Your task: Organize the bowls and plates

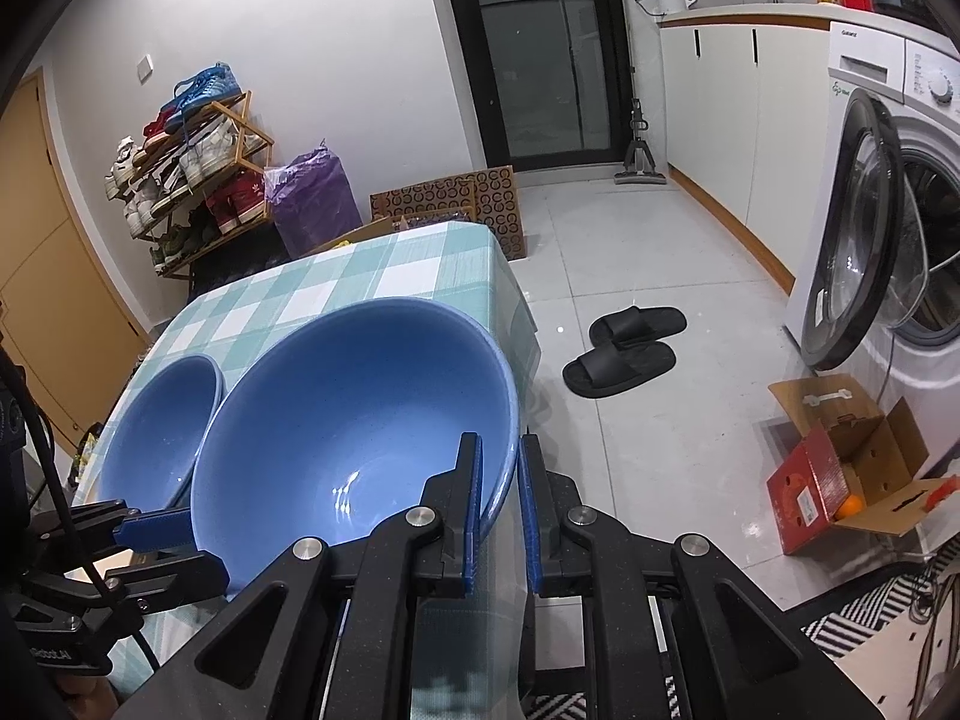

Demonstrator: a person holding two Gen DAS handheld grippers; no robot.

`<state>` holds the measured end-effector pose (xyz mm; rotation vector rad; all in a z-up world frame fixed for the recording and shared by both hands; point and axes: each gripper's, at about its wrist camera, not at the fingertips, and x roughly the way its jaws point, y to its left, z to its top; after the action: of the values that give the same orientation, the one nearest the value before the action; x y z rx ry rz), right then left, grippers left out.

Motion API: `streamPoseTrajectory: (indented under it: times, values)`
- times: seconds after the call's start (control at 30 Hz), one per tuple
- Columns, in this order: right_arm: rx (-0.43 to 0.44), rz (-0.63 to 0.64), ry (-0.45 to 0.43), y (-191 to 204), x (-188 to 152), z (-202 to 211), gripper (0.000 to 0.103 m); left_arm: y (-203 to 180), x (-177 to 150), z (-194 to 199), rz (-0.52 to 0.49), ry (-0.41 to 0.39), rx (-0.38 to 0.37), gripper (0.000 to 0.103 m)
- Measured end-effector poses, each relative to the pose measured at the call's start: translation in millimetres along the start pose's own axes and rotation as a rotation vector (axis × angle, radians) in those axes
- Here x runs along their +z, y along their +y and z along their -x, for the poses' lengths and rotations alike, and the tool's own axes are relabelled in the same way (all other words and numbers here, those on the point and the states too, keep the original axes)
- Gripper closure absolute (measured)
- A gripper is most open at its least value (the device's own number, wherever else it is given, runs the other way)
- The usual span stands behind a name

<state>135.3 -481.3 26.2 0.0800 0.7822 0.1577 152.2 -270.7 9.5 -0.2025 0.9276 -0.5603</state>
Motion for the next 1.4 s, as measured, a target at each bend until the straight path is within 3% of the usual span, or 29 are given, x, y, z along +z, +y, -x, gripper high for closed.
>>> streamPoseTrajectory:
  times: [0.77,1.4]
  values:
    - [-0.022,0.039,-0.103,32.5,10.6,78.7,0.091,-16.3,-0.1,63.0,-0.072,-0.094,-0.005,0.057]
    - [0.034,0.111,-0.121,104.3,36.0,85.0,0.091,17.4,-3.2,120.2,-0.058,-0.165,0.045,0.057]
